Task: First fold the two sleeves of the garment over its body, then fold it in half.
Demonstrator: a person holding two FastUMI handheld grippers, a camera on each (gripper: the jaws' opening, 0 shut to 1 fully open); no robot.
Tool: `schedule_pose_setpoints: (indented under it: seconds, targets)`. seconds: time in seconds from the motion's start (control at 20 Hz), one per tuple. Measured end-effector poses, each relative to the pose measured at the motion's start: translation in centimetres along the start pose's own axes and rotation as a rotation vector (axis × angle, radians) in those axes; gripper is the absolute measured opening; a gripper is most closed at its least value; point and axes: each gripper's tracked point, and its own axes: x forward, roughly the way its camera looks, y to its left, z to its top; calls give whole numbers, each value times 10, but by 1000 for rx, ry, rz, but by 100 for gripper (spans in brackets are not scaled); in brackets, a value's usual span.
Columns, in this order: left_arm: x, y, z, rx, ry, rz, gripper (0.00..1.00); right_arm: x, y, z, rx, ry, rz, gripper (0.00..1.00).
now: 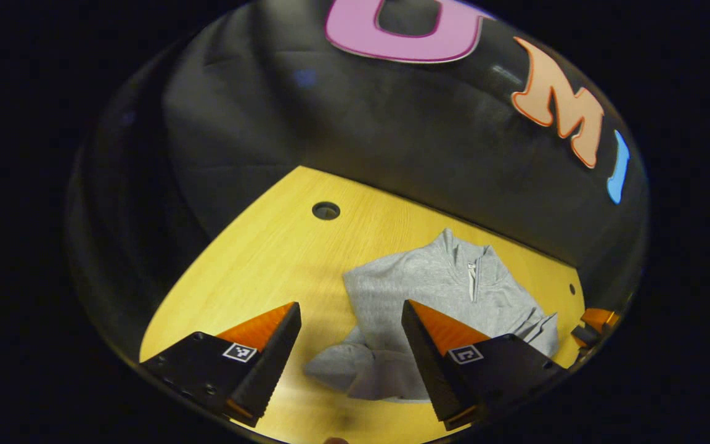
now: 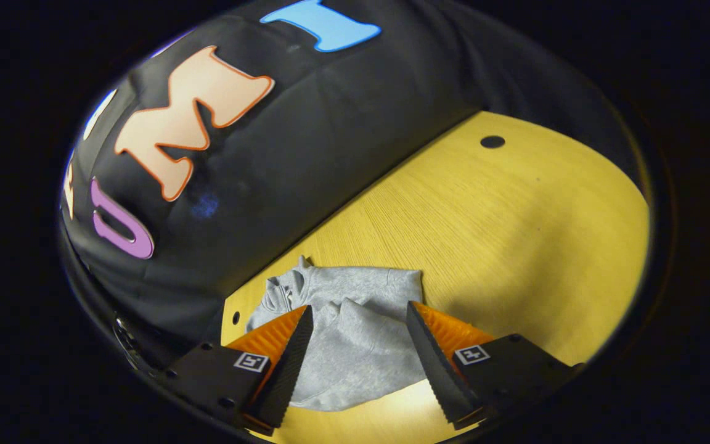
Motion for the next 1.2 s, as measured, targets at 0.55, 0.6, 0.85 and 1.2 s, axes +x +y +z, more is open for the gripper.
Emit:
schedule_pose_setpoints:
  seconds: [0.55,0.6,0.85,1.2]
  targets:
    - [-126,-55,46,276,-390,-70,95,-121,59,51,-540,-445,22,98]
    - [-129,-51,49,273,-397,-63,96,-134,67,57,-581,-488,24,94]
    - [-162,-47,59,224,-469,-30,96,-174,90,47,-682,-611,16,98]
    - [-188,-48,67,205,-521,-9,96,-172,126,10,-729,-591,107,100]
